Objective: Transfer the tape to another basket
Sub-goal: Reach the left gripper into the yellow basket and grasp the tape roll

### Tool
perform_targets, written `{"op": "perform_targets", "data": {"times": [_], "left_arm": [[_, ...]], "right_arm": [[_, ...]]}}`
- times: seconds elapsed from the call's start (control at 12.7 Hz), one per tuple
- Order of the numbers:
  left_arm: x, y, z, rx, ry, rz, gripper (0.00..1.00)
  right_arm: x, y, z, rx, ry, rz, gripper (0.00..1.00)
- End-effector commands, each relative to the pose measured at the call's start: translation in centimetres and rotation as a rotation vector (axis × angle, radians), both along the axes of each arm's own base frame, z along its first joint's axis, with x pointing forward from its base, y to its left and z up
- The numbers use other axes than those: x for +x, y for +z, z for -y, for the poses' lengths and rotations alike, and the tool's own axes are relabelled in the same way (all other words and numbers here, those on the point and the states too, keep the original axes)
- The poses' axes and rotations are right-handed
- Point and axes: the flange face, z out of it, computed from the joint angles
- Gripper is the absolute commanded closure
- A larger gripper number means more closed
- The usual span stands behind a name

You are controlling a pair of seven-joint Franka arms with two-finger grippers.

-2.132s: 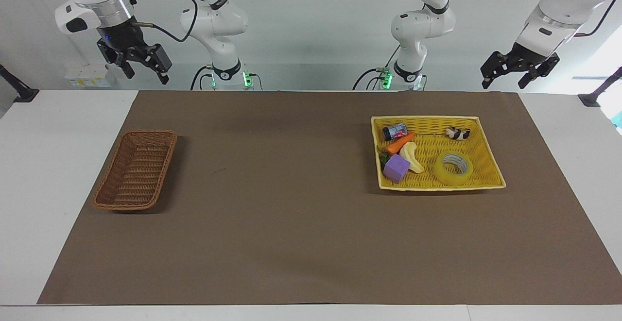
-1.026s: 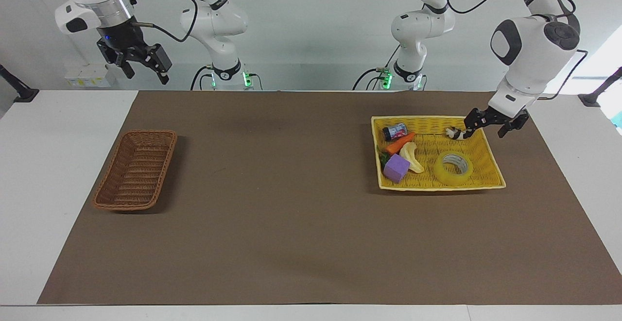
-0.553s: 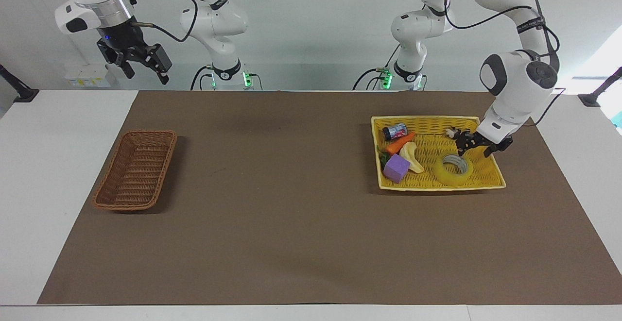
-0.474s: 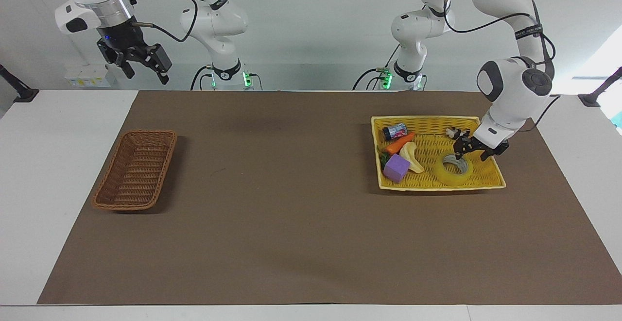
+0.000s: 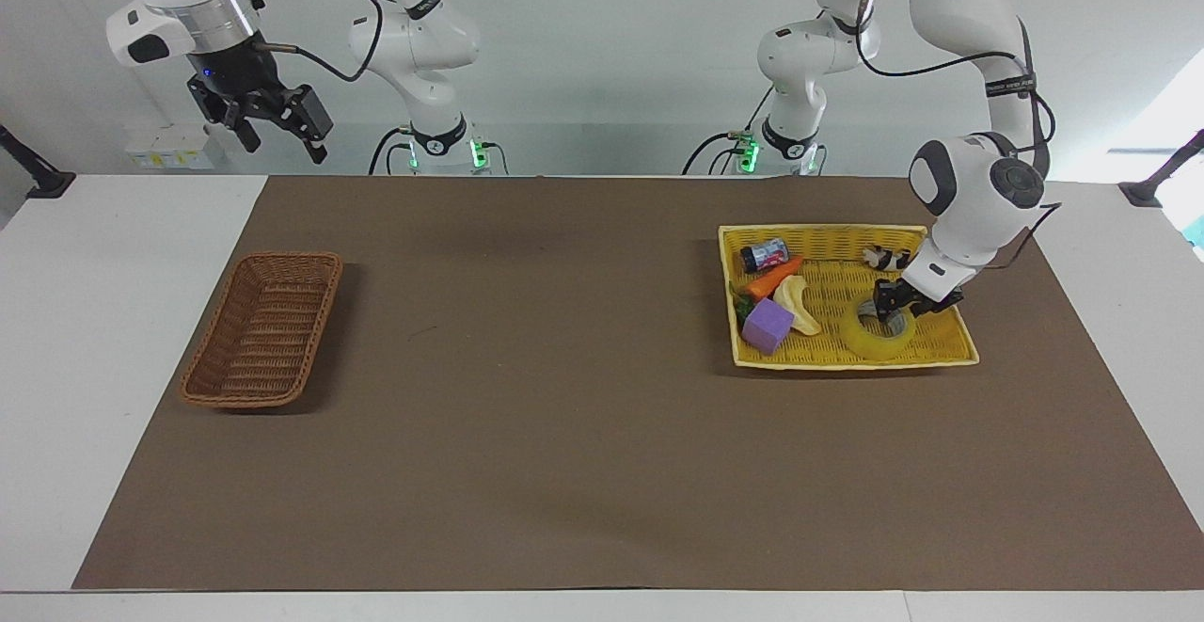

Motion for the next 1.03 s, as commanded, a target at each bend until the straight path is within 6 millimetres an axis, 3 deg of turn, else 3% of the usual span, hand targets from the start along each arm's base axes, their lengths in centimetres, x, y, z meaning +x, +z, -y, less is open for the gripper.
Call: {"op": "perform_targets", "data": {"times": [0.0,0.55,0.79,0.95], "left_arm": [[-1.0,0.5,-1.7,-0.008,0.019,-0.025,1.00],[1.2,8.2,-0.5,-0.005,0.014,-0.069,1.00],[1.0,11.9,2.2,-0.007,0.046,-0.073,1.00],[0.5,13.1,4.3,-0.023,0.073,-0.067,1.00]], "right_arm": [[-0.2,0.3,0.1,0.022,0.008,-0.006,0.00],[-0.2,0.3,0.1,0.022,0.008,-0.006,0.00],[-0.2,0.3,0.1,0.022,0.008,-0.006,0.00],[-0.2,0.3,0.1,0.022,0.008,-0.006,0.00]]}}
